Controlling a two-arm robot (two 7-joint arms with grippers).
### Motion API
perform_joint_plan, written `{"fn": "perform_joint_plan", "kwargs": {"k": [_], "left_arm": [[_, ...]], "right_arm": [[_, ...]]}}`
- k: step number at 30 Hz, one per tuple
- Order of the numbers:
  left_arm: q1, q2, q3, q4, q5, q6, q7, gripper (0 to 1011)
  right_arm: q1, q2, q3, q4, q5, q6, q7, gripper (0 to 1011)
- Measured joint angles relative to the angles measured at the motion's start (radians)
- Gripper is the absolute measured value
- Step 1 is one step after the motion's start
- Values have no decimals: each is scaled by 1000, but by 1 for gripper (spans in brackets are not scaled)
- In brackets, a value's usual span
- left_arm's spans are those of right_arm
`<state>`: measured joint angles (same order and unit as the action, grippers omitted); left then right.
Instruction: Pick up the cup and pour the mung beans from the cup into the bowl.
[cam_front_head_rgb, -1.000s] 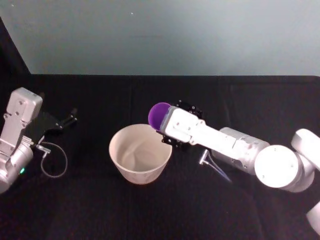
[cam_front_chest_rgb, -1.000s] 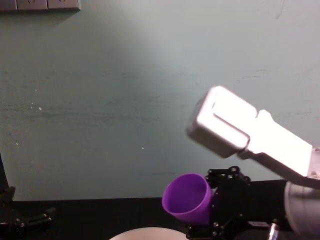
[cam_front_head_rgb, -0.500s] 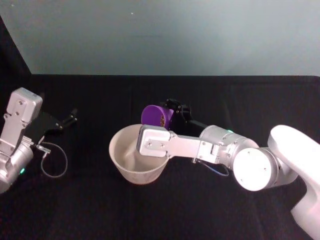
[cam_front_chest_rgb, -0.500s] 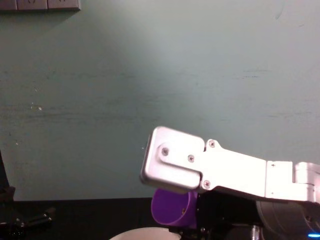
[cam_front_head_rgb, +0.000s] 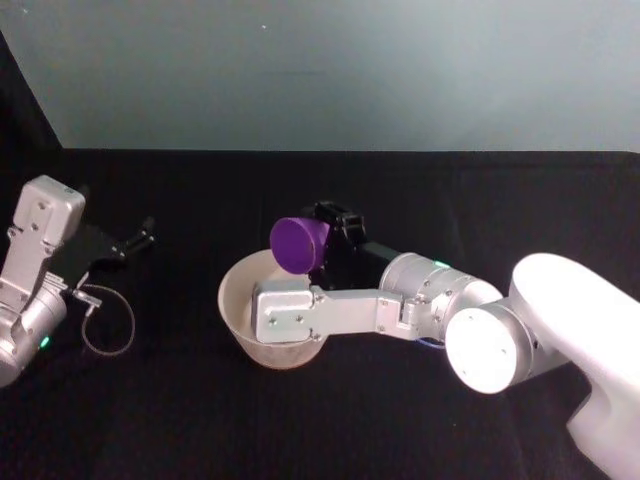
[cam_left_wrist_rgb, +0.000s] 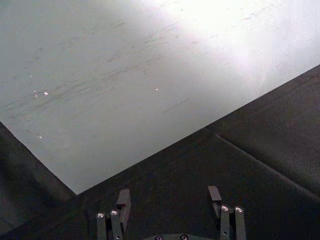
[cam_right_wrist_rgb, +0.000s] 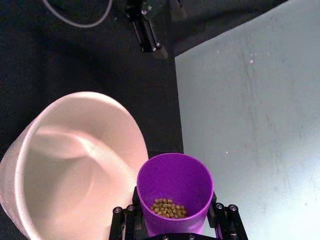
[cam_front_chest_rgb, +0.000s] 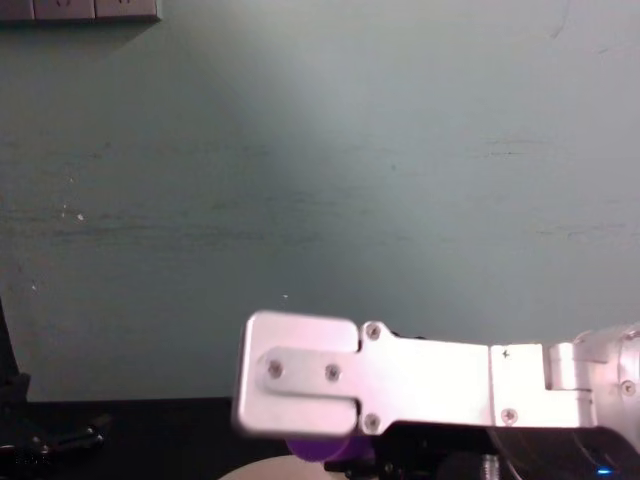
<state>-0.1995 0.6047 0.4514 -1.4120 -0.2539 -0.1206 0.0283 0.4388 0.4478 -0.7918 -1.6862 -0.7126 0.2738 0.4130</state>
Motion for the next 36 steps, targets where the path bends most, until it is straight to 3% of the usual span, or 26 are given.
{"fn": "perform_joint_plan", "kwargs": {"k": [14, 36], "left_arm": [[0, 0, 0, 0, 0, 0, 0, 1000], [0, 0, 0, 0, 0, 0, 0, 1000]], "right_arm": [[5, 3, -26, -17, -109, 3, 23, 718], [12, -2, -95, -40, -329, 18, 74, 718]]}}
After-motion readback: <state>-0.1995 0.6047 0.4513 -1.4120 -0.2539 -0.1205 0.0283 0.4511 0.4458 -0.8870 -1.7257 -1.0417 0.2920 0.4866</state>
